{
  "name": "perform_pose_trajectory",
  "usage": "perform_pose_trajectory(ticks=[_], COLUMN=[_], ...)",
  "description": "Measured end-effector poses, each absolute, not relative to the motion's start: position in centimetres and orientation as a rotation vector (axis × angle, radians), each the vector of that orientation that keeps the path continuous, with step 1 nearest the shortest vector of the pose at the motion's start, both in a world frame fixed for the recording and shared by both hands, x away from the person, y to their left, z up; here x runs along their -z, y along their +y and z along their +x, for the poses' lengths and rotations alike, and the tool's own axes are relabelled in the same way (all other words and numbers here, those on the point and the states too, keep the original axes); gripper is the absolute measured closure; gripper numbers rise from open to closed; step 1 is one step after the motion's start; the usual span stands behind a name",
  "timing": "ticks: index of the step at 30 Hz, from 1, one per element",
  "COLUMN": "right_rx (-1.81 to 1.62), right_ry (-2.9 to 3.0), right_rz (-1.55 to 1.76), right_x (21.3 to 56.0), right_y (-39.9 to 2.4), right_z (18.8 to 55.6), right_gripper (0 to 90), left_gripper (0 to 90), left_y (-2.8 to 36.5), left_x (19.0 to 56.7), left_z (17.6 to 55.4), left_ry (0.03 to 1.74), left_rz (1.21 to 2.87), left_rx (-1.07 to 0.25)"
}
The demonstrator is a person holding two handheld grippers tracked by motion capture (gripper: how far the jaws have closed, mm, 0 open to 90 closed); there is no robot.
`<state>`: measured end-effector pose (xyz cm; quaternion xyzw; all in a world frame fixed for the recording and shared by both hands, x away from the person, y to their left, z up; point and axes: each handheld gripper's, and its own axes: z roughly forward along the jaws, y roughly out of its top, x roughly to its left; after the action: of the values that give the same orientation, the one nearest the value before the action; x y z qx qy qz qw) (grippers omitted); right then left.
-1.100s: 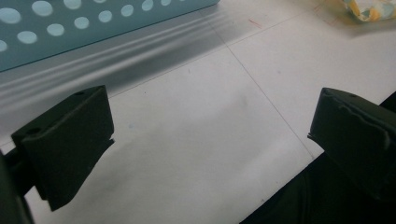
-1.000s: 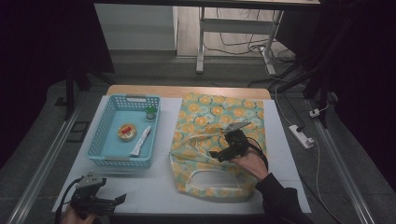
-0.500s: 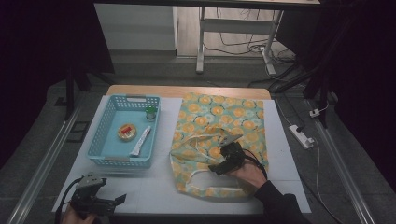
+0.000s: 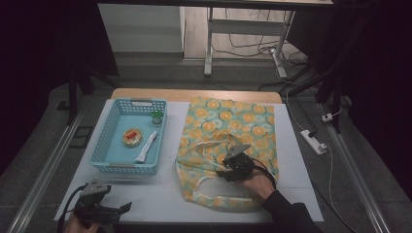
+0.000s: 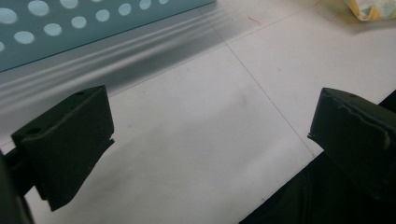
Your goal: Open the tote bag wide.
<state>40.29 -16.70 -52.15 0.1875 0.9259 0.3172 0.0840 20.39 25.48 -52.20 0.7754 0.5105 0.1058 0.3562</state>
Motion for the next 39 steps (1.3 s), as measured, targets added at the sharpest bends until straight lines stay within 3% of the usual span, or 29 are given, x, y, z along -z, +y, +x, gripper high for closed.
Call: perform_pose_trajectory(ticks=[1,2,3,4,7,39], right_rx=[-0.937,-0.937,-0.939,-0.946,-0.95,-1.148], right_ry=[2.764,2.764,2.771,2.776,2.79,2.731], right_rz=[0.559,0.559,0.543,0.548,0.561,0.635], right_x=[52.0,52.0,51.9,51.9,51.8,47.5], right_y=[-16.6,-16.6,-16.7,-16.7,-16.7,-18.0], right_z=[40.2,40.2,40.1,40.1,40.3,41.7], right_gripper=[66.8,66.8,72.2,83.5,87.7,90.0], left_gripper=[0.0,0.0,0.0,0.0,0.0,0.0], left_y=[25.5,25.5,25.5,25.5,25.5,25.4], left_x=[52.2,52.2,52.2,52.2,52.2,52.2], left_z=[20.4,20.4,20.4,20.4,20.4,20.5], left_ry=[1.319,1.317,1.316,1.316,1.317,1.322], left_rz=[2.003,2.005,2.005,2.005,2.004,2.006], left_rx=[-0.274,-0.275,-0.275,-0.275,-0.274,-0.271])
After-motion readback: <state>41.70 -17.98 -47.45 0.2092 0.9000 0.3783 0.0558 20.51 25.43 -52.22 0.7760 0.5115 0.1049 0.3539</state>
